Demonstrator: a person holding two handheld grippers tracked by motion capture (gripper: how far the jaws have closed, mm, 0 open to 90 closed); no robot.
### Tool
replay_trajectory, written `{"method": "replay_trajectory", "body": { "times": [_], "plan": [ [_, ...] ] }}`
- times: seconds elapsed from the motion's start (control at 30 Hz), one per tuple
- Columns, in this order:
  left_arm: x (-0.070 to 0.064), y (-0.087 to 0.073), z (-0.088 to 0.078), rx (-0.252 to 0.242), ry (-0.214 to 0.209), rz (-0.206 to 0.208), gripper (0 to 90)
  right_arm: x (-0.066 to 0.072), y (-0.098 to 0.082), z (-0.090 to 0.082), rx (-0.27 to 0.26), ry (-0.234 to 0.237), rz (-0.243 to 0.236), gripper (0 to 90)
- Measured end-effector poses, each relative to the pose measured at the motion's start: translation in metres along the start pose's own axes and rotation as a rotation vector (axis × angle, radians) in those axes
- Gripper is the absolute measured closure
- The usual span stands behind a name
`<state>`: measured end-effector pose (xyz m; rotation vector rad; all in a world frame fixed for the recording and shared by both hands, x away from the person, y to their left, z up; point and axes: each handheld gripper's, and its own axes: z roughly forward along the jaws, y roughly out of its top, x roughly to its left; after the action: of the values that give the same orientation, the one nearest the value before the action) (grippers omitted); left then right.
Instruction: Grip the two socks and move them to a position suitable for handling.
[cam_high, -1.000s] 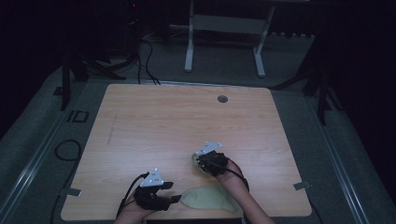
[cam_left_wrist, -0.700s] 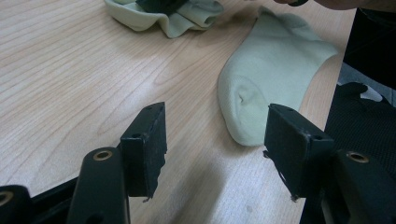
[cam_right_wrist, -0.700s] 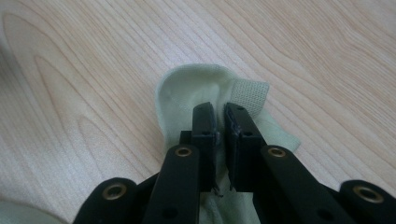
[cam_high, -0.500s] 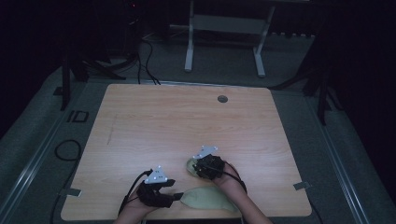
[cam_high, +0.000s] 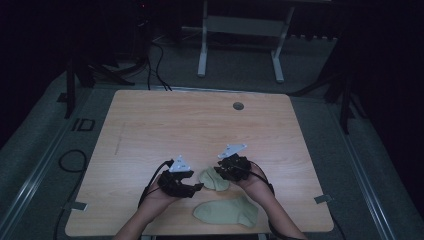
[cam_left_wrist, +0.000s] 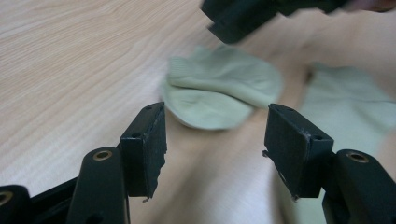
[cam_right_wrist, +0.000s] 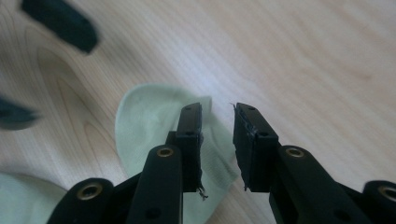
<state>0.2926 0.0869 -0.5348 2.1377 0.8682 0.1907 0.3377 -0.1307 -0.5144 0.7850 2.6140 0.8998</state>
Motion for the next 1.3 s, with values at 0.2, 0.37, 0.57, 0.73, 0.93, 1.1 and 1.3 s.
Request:
{"method": "replay_trajectory", "body": {
  "times": [0.2,0.37,0.57,0.73,0.93,1.1,1.3],
  "plan": [
    [0.013,0.004,0.028,0.094,0.039,-0.02,41.2,-0.002,-0.009,0.022,0.066,0.027,-0.006,67.8],
    [0.019,0.003,0.036,0.097,0.049,-0.05,49.1,-0.003,-0.016,0.028,0.079,0.056,-0.014,76.2],
    [0.021,0.006,0.04,0.091,0.029,-0.064,71.4,0.002,-0.016,0.028,0.081,0.054,-0.038,84.0],
    [0.015,0.009,0.043,0.084,0.038,-0.056,88.1,0.004,-0.014,0.027,0.08,0.029,-0.041,85.2],
    [0.013,0.014,0.029,0.04,0.078,-0.074,88.9,-0.002,-0.011,0.005,0.019,0.007,-0.008,85.6],
    [0.011,0.017,0.016,0.012,0.103,-0.086,88.9,-0.013,-0.008,-0.022,-0.045,-0.01,0.03,85.6],
    [0.002,0.015,0.002,-0.019,0.13,-0.114,88.8,-0.031,-0.018,-0.043,-0.067,-0.039,0.082,85.6]
  ]
}}
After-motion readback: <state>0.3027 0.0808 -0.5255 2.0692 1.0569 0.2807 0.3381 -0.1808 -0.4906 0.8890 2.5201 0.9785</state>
